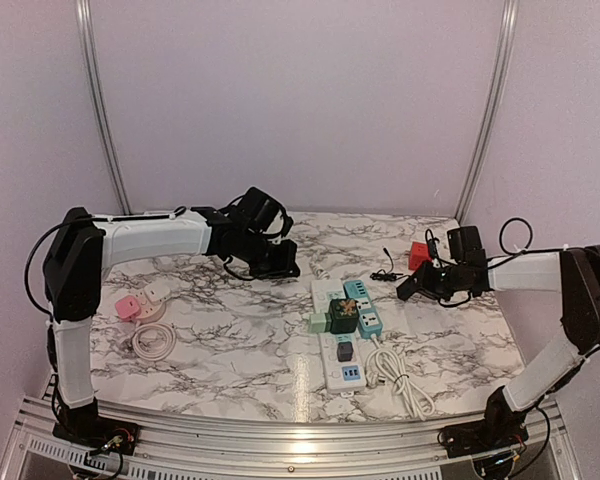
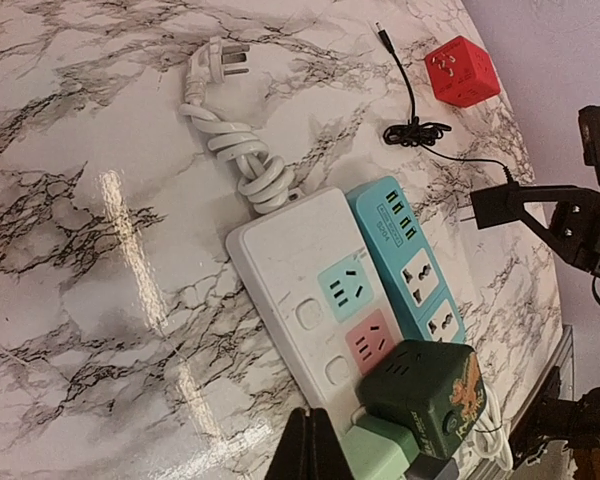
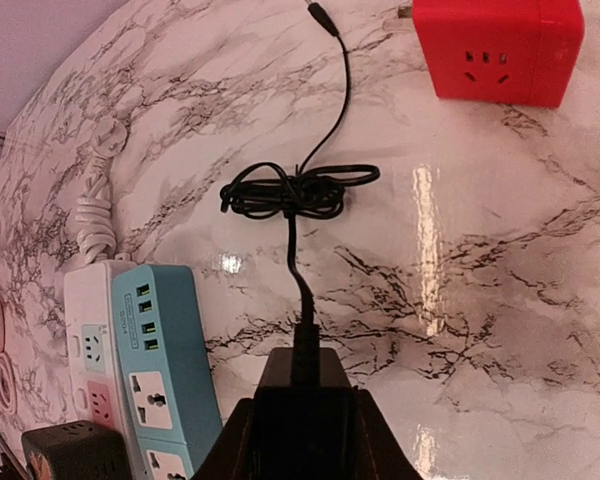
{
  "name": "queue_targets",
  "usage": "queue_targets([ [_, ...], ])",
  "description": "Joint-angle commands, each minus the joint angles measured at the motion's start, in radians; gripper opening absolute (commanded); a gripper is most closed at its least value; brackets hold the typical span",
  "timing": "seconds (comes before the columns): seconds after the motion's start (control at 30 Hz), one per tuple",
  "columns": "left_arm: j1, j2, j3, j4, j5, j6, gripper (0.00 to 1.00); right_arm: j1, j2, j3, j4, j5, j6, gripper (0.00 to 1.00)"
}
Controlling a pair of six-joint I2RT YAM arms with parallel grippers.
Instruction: Pull the plug off the socket
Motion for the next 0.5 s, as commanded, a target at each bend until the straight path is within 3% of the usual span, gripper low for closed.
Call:
queue_targets([
  [0.0,-0.014,-0.053,-0.027,-0.027,0.012,0.016,0.00,-0.007,-0.017,-0.013,0.049,-0.032,-0.008,0.01],
  [0.47,-0.041,-0.085,-0.040,-0.030,0.005,0.017,0.00,-0.012,-0.010,-0.062,0.075,-0.031,-0.004,0.09],
])
